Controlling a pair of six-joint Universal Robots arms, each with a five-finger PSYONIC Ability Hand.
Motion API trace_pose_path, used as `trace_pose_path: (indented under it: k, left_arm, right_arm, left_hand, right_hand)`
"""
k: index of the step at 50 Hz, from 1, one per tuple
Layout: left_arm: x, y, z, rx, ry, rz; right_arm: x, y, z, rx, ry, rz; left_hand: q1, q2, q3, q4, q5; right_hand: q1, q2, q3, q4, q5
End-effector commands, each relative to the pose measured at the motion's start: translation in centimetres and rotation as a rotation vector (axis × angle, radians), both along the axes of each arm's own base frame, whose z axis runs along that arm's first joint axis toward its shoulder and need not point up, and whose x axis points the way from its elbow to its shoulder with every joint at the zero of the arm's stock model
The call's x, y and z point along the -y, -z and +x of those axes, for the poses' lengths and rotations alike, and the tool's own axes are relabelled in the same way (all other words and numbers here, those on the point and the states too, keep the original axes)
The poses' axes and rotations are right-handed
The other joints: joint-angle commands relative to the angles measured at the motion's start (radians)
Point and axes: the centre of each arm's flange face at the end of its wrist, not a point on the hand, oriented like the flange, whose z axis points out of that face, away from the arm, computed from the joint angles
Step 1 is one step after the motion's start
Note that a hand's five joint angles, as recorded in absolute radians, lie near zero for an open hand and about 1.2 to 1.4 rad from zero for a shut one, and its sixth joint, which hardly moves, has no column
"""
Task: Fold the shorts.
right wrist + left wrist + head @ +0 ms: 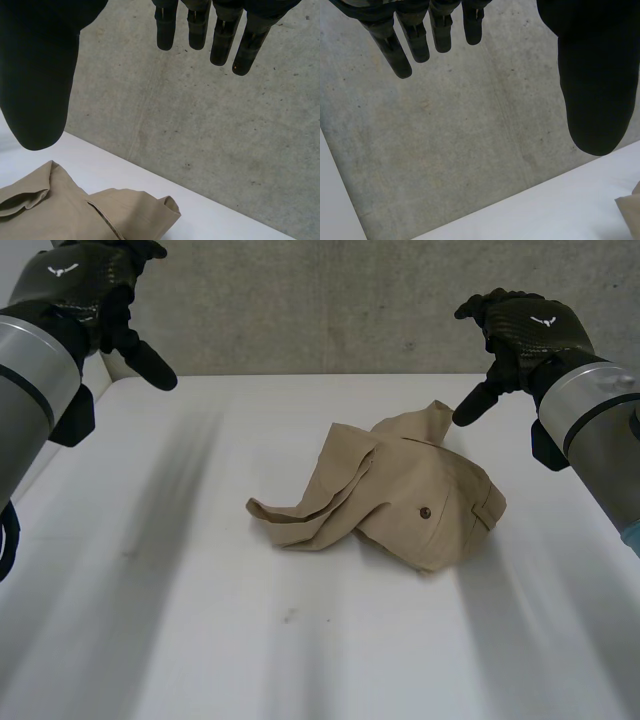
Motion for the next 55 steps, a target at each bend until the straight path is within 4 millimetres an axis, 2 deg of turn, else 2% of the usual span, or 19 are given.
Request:
trace_pose_path:
  k: [1, 25, 33, 37, 43, 48, 55]
  left_arm:
    - [-0.7, -0.7, 0.3, 0.008, 0.000, 0.014]
    - [-0.7, -0.4, 0.4, 0.024, 0.001, 0.039]
    - [-1.0, 1.3, -0.4, 0.046, 0.038, 0.083]
    - [-0.6, 3.4, -2.2, 0.060, 0.083, 0.114]
    - [-0.2, 5.9, -7.1, 0.089, 0.244, 0.086]
    - [0.0, 8.3, -10.8, 0.142, 0.343, 0.087]
    - [2.1, 12.4, -14.9, 0.217, 0.392, 0.068]
  right_arm:
    - [0.0, -0.1, -0.1, -0.009, 0.021, -0.004]
    - [0.5, -0.3, -1.4, -0.071, 0.129, -0.043]
    - [1.2, -0.8, -1.5, -0.084, 0.129, -0.079]
    - [2.7, -0.6, -3.0, -0.149, 0.167, -0.070]
    - [4.3, 2.1, -3.8, -0.197, 0.107, 0.074]
    - [5.7, 4.0, -5.4, -0.108, 0.125, 0.197]
    - [6.7, 8.2, -5.1, 0.034, 0.077, 0.370]
  left_hand:
    - [0.016, -0.027, -0.019, -0.028, -0.046]
    - [0.016, -0.027, -0.019, -0.028, -0.046]
    - [0.016, -0.027, -0.019, -0.028, -0.046]
    - [0.016, -0.027, -0.019, -0.028, -0.046]
    - [0.026, -0.017, -0.009, -0.019, -0.036]
    - [0.034, -0.008, 0.000, -0.010, -0.027]
    - [0.046, 0.003, 0.011, 0.002, -0.016]
  right_hand:
    - [-0.032, -0.051, -0.039, -0.064, -0.073]
    - [-0.032, -0.051, -0.039, -0.064, -0.073]
    - [-0.032, -0.051, -0.039, -0.064, -0.073]
    - [-0.032, -0.051, -0.039, -0.064, -0.073]
    - [-0.032, -0.051, -0.039, -0.064, -0.073]
    - [-0.032, -0.051, -0.039, -0.064, -0.073]
    - [-0.032, -0.051, -0.039, -0.064, -0.073]
